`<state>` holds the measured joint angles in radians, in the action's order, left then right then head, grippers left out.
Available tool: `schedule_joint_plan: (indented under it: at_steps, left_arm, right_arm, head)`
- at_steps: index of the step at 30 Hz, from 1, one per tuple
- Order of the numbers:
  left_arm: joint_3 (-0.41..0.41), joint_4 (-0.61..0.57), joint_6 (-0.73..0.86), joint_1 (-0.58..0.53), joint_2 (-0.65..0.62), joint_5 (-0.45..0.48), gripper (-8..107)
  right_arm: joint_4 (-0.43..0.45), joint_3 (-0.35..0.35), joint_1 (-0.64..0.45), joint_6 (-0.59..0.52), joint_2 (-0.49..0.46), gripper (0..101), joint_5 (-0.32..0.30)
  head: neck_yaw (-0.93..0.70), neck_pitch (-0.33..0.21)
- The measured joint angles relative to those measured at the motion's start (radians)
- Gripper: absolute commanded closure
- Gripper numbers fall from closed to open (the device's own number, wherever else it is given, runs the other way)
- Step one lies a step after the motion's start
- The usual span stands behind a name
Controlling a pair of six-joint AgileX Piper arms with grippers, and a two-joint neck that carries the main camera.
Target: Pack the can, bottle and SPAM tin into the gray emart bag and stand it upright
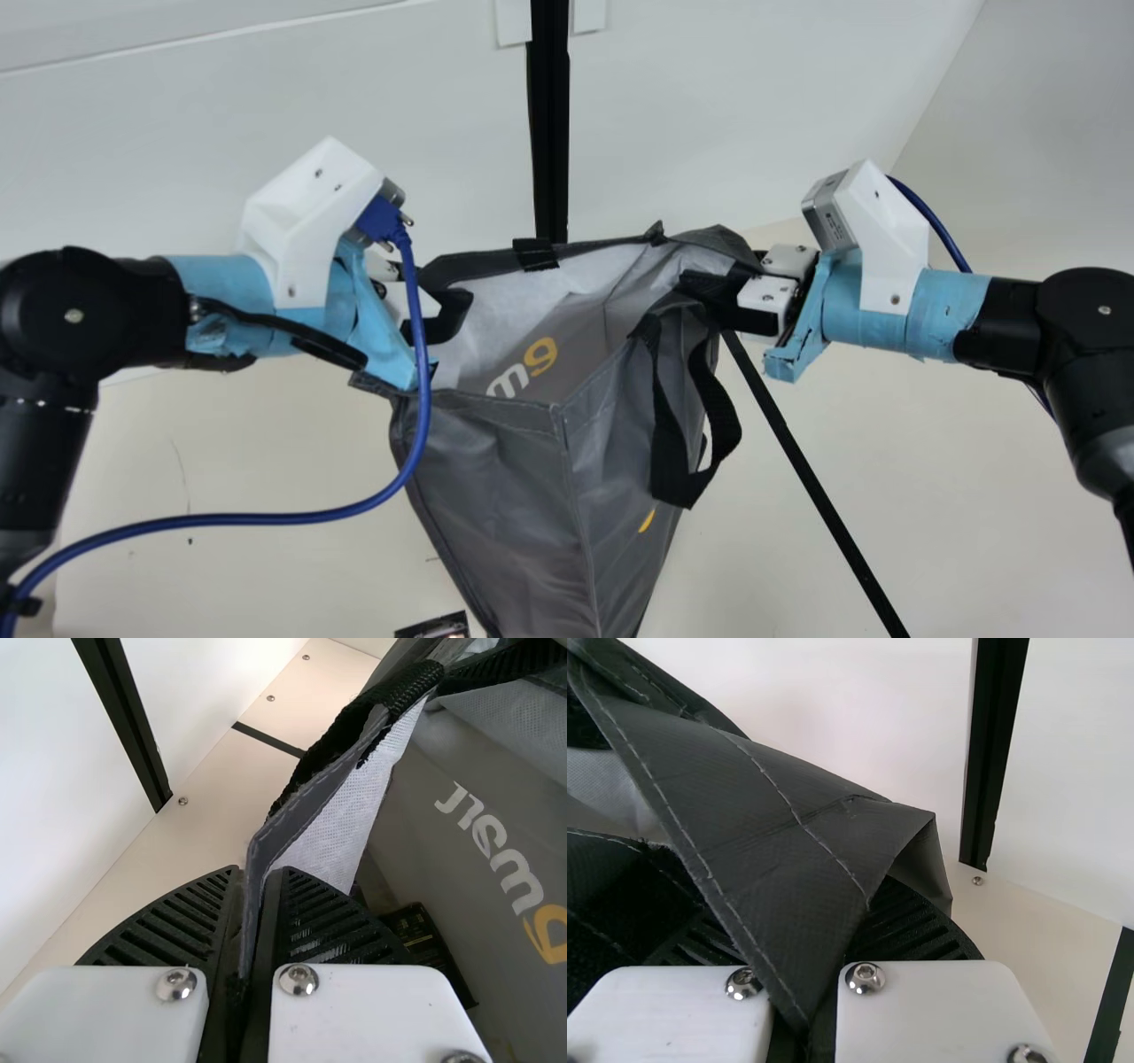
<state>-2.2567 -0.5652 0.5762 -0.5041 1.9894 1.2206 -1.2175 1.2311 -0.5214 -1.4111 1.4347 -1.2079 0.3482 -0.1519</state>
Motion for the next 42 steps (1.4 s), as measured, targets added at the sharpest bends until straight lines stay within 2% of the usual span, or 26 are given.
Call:
schedule_joint_plan:
  at_steps: [3, 32, 42]
  left_arm:
    - [0.0, 0.0, 0.0, 0.0, 0.0, 0.0, 107]
    - [0.0, 0.0, 0.0, 0.0, 0.0, 0.0, 10]
    - [0.155, -0.06, 0.037, 0.002, -0.126, -0.055, 9]
  right_arm:
    - [0.0, 0.0, 0.0, 0.0, 0.0, 101, 0.0]
    - [0.0, 0.0, 0.0, 0.0, 0.0, 101, -0.005]
    - [-0.001, 0.0, 0.0, 0.0, 0.0, 101, -0.006]
  head:
    - [0.0, 0.0]
    - [0.0, 0.0]
    - [0.0, 0.0]
